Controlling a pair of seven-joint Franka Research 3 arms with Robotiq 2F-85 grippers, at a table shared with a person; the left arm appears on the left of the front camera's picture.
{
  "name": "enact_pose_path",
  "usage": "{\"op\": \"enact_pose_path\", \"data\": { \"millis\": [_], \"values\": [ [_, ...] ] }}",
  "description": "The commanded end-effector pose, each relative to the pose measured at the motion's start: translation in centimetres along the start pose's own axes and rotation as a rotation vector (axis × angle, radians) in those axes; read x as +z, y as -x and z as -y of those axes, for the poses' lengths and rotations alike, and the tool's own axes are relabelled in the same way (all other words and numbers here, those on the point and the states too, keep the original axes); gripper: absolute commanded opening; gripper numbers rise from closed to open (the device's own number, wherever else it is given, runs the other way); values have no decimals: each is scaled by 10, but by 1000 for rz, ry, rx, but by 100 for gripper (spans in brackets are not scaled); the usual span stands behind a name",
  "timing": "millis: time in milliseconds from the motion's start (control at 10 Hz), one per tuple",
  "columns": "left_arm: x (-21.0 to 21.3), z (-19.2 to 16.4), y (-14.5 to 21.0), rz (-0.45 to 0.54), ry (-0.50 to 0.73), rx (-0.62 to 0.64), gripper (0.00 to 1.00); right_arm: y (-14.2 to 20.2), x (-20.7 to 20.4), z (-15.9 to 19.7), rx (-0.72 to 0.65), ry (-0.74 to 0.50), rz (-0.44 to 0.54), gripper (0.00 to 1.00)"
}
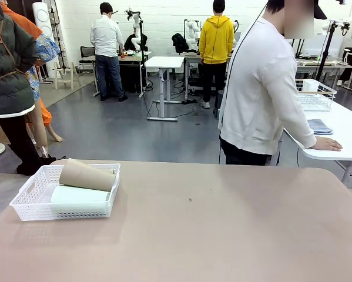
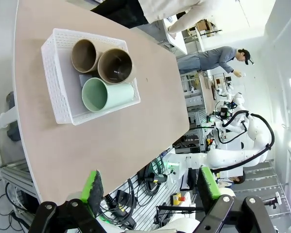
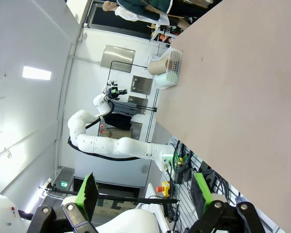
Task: Clean and organize the cups into the basket.
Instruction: Move the Organizing basket back to the left side of the table.
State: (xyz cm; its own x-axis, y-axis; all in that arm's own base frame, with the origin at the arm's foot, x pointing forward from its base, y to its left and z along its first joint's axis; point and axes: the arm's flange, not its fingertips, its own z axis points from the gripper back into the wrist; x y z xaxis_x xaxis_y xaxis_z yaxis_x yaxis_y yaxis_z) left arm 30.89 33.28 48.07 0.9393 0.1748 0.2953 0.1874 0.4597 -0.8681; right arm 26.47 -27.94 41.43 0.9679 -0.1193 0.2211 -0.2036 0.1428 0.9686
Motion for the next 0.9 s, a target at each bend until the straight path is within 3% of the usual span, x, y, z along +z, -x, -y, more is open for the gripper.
{"op": "enact_pose_path", "data": {
  "millis": [0, 800],
  "values": [
    [0, 0, 1, 13, 5, 1, 100, 2, -1, -1, 1, -6, 2, 100],
    [0, 0, 1, 13, 5, 1, 100, 2, -1, -1, 1, -6, 2, 100]
  ]
}}
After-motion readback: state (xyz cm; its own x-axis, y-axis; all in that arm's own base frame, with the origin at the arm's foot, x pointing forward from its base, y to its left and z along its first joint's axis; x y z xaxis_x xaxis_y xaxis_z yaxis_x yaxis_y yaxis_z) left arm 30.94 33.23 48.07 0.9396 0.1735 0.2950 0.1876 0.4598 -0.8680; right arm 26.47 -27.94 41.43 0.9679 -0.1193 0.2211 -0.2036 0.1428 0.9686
